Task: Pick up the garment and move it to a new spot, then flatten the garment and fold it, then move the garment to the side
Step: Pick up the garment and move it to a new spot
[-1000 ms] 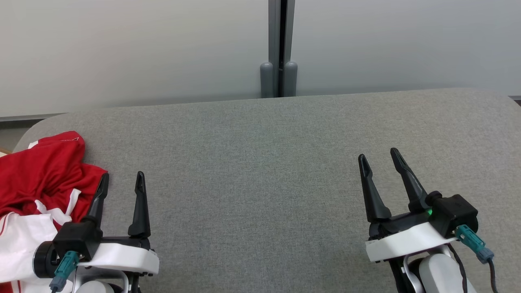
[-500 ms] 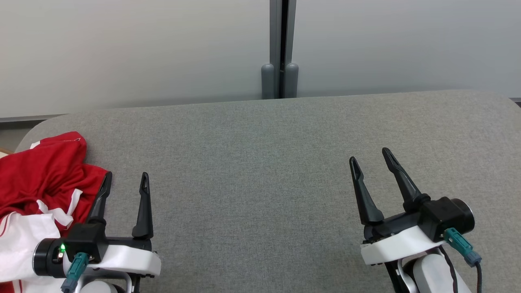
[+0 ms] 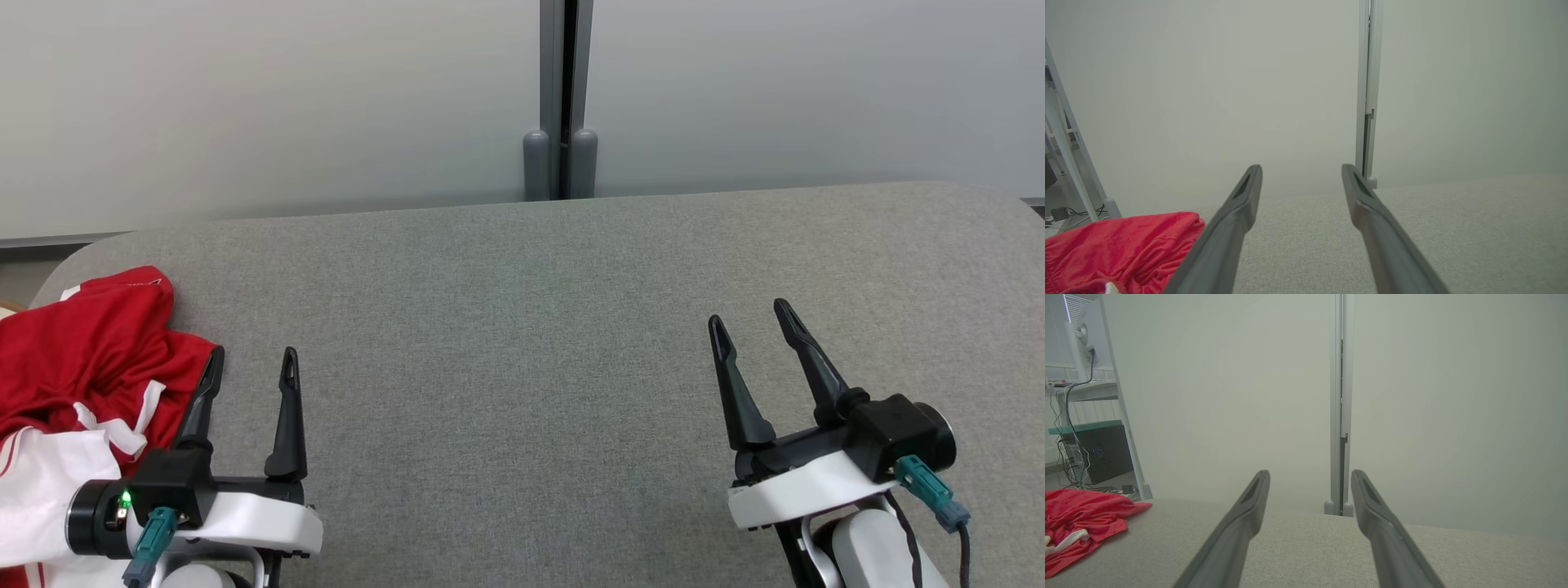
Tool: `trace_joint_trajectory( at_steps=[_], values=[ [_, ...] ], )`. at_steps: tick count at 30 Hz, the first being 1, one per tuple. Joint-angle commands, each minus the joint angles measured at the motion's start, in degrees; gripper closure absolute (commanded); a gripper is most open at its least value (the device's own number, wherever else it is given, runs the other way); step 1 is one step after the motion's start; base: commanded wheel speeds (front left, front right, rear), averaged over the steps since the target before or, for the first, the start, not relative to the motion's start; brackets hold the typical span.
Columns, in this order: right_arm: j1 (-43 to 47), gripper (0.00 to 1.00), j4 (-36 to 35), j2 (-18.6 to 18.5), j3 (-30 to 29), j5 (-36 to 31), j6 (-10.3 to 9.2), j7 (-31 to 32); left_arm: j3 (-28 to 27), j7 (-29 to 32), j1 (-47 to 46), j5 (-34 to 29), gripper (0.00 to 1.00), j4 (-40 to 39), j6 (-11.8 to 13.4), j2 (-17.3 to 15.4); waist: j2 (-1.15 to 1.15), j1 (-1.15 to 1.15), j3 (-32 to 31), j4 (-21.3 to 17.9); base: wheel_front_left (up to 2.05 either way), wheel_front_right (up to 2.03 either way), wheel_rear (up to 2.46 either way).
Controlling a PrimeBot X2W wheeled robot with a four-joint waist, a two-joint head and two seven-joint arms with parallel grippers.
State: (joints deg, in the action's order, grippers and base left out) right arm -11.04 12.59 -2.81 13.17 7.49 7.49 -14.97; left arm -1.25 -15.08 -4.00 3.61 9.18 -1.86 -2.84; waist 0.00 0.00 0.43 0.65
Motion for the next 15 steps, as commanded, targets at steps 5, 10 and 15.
trace_joint_trajectory(
  at_steps=[5, 10, 15],
  values=[
    [-0.43, 0.00, 0.49, -0.14, -0.45, 0.37, 0.00, -0.34, -0.22, -0.13, -0.55, 0.47, 0.00, 0.06, 0.35, -0.16, 0.00, 0.00, 0.07, 0.13, 0.00, 0.00, 0.00],
    [-0.12, 0.00, 0.48, -0.14, -0.68, 0.86, 0.00, -0.34, -0.55, -0.13, -0.47, 0.60, 0.00, 0.30, 0.02, -0.16, 0.00, 0.00, 0.06, 0.62, 0.00, 0.00, 0.00],
    [0.68, 0.00, 0.57, -0.13, -0.91, 1.65, 0.00, -0.34, -1.05, -0.13, -0.87, 1.46, 0.00, 0.92, -0.37, -0.18, 0.00, 0.00, 0.16, 2.82, 0.00, 0.00, 0.00]
  ],
)
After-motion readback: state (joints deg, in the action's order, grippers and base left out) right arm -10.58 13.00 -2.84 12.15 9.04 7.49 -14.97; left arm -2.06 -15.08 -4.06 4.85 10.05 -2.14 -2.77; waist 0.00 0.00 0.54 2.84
